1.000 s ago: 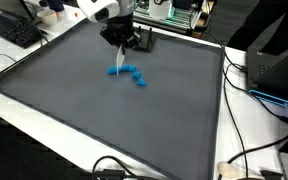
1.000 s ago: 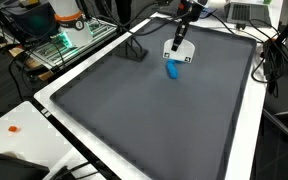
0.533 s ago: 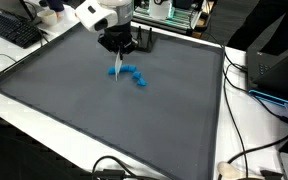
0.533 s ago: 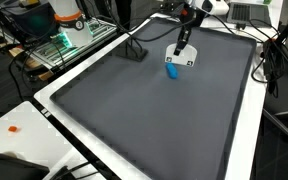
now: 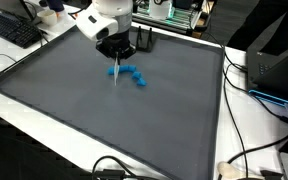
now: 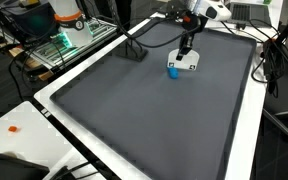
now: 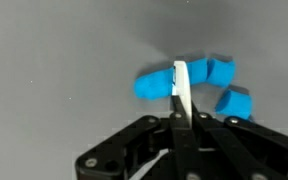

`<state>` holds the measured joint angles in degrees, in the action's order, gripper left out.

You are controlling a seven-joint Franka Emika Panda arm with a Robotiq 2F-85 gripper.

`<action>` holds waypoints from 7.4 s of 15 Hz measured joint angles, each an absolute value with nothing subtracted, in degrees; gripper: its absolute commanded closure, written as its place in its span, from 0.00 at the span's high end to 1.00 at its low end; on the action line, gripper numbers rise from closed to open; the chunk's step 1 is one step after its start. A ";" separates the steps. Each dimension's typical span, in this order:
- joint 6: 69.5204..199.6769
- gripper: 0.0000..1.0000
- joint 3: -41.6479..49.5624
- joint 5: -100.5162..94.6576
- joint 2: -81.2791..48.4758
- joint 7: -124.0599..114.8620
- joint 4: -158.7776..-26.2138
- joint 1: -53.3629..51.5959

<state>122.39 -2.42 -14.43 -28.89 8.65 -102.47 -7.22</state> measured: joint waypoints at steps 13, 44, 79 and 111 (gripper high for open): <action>124.67 0.01 -2.41 -14.81 -29.49 11.49 -103.83 -6.50; 124.45 0.01 -1.84 -14.24 -25.13 9.27 -108.46 -3.19; 124.76 0.01 -1.95 13.70 2.11 -51.29 -139.04 -3.61; 149.00 0.01 -3.49 26.79 1.64 -55.25 -152.00 -3.82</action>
